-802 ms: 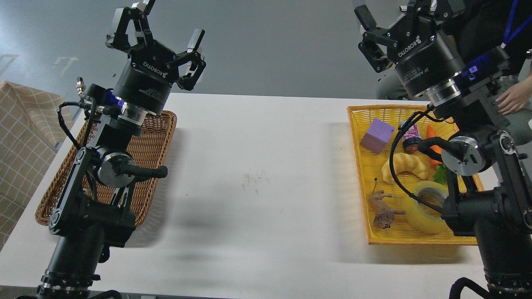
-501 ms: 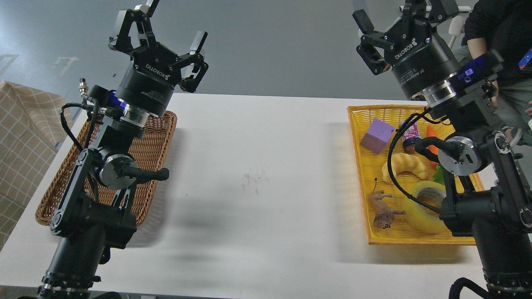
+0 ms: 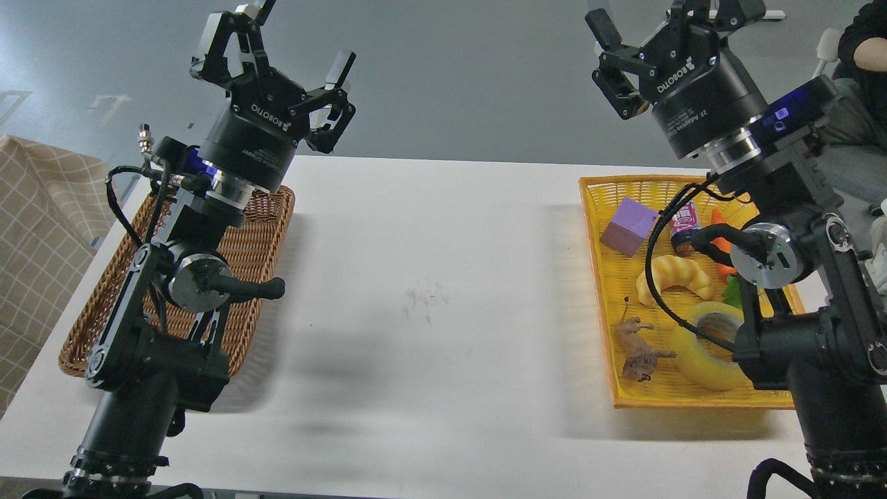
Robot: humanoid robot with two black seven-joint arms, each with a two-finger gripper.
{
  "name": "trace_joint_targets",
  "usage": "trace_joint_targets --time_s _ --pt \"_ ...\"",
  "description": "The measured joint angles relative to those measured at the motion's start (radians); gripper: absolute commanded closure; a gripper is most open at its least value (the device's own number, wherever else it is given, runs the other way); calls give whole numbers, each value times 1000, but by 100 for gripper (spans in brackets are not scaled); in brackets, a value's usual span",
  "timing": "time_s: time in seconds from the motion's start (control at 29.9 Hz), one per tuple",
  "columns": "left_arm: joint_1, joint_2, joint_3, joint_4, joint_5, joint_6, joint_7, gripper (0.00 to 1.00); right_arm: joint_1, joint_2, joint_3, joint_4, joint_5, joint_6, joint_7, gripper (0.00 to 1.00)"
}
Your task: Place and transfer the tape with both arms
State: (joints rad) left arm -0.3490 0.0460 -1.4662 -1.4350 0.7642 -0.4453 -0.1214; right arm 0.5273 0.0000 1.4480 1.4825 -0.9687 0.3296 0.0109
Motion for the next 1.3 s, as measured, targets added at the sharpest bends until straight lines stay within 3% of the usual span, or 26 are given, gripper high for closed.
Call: trace_joint_targets --time_s 0.6,0.84,1.1,1.3 --pt "-10 67 8 -13 1 -40 14 1 5 0 -6 13 -2 67 5 0" --pt "-2 72 6 -12 0 -43 -7 1 14 0 -6 16 -1 85 6 0" --pt "-9 72 6 -15 4 -43 -43 1 3 0 -1 38 -1 154 74 0" --pt "-7 55 3 -15 4 -38 -51 1 -4 0 -3 37 -7 153 84 0"
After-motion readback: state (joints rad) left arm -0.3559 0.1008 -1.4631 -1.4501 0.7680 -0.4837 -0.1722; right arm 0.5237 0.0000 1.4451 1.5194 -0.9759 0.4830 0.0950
